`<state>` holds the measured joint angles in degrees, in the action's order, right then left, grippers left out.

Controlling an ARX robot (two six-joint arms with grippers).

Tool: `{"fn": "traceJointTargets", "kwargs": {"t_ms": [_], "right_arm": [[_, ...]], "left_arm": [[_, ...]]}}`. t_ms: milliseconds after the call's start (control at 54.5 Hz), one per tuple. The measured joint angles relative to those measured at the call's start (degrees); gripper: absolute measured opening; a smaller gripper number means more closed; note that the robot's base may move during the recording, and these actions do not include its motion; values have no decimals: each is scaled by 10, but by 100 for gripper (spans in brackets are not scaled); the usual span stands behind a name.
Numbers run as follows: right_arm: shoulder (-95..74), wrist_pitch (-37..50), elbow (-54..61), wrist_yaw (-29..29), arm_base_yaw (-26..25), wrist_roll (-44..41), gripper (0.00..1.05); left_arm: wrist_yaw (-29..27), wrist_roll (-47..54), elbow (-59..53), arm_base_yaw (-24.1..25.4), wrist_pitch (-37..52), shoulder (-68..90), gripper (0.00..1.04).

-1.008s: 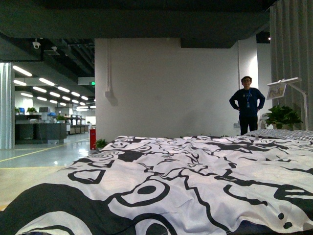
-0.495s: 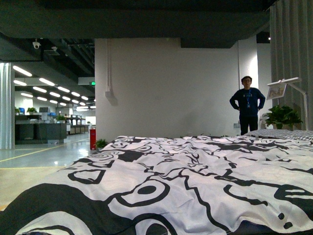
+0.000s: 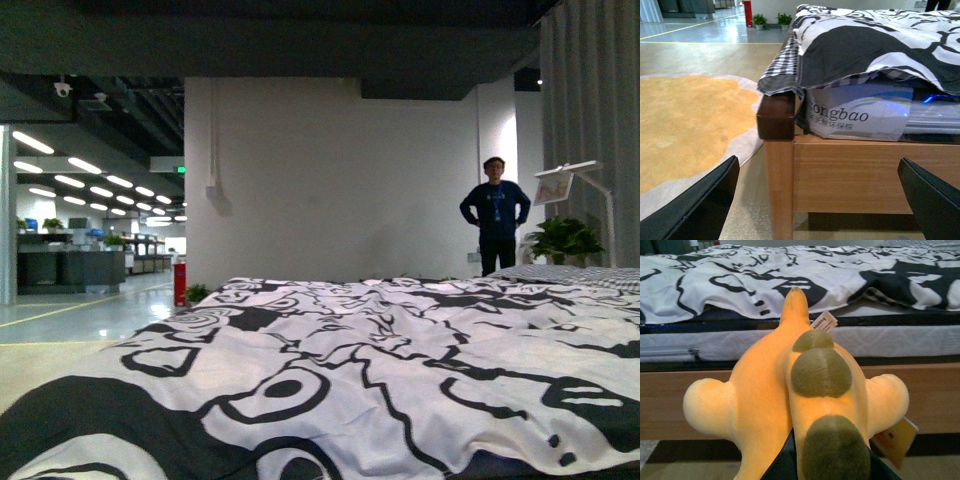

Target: Put away toys

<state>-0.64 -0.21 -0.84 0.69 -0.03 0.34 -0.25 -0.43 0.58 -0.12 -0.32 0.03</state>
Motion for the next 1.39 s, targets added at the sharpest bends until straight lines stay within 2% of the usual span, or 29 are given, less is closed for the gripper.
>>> {"fn": "traceJointTargets", "kwargs": {"t_ms": [1393], "right_arm": [[2, 0, 0, -7, 1, 0, 6]], "left_arm": [[3, 0, 0, 0, 0, 0, 98]]}}
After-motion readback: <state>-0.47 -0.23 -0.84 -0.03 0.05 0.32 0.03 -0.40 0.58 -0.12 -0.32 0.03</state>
